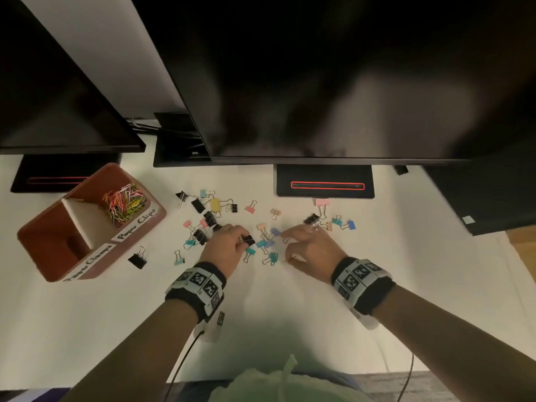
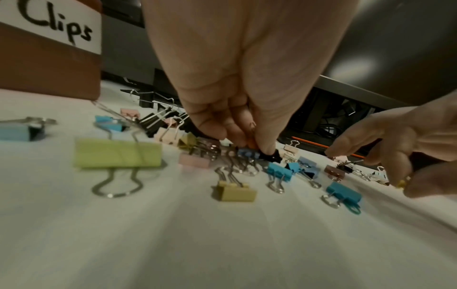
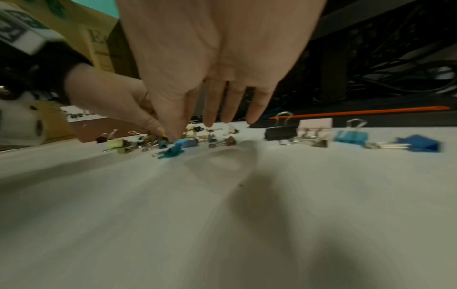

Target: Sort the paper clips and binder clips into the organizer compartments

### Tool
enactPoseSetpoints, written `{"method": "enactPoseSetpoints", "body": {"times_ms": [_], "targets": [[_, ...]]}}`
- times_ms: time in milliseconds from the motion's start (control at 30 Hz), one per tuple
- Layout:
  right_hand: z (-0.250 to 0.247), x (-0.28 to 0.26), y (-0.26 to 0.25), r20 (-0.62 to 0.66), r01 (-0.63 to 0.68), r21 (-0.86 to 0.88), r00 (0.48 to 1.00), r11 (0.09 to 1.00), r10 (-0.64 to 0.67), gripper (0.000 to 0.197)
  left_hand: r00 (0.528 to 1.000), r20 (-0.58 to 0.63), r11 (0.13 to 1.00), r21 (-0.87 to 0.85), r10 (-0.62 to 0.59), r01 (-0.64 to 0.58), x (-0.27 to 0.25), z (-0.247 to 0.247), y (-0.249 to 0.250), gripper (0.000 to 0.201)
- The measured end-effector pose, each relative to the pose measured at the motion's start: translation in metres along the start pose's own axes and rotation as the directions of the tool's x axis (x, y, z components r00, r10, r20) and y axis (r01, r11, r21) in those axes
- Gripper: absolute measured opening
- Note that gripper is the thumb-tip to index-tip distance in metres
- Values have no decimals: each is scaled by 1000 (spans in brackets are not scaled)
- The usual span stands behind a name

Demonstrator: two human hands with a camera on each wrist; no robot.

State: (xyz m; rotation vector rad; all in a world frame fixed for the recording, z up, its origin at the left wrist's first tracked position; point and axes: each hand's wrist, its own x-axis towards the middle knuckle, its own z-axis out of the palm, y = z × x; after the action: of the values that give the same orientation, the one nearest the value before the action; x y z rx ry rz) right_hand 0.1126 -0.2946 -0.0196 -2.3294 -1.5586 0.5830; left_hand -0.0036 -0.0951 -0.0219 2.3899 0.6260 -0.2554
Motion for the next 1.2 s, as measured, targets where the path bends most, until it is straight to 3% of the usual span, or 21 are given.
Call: {"method": "enactPoseSetpoints", "body": {"times_ms": [133, 300, 467, 633, 733, 867, 1000, 1200], "targets": [[16, 17, -17, 95, 121, 78, 987, 990, -128, 5, 997, -72, 998, -59, 19, -23, -3, -9, -6, 16], [22, 24, -25, 150, 33, 89, 988, 996, -46, 12, 995, -103, 993, -113, 17, -28, -8, -19, -9, 22], [19, 7, -16, 97, -54, 200, 995, 978, 35, 13, 994, -92, 989, -124, 66, -77, -14, -20, -9, 11], [4, -13, 8, -81, -151, 336, 979, 930, 188, 9, 994, -26, 984, -138, 110, -112, -16, -14, 0, 10], [-3, -21, 22, -90, -207, 315, 965, 926, 247, 10, 992, 38, 980, -163, 119, -112, -18, -2, 13, 14], [-2, -30, 31, -28, -232, 261, 968, 937, 247, 10, 972, 162, 974, -175, 172, -143, -20, 22, 36, 20], [0, -34, 31, -110, -183, 185, 972, 965, 206, 8, 939, 287, 982, -43, 190, -185, -14, 45, 50, 32], [2, -34, 30, -123, -128, 184, 981, 975, 153, 5, 953, 261, 984, 51, 152, -171, -11, 56, 54, 16]]}}
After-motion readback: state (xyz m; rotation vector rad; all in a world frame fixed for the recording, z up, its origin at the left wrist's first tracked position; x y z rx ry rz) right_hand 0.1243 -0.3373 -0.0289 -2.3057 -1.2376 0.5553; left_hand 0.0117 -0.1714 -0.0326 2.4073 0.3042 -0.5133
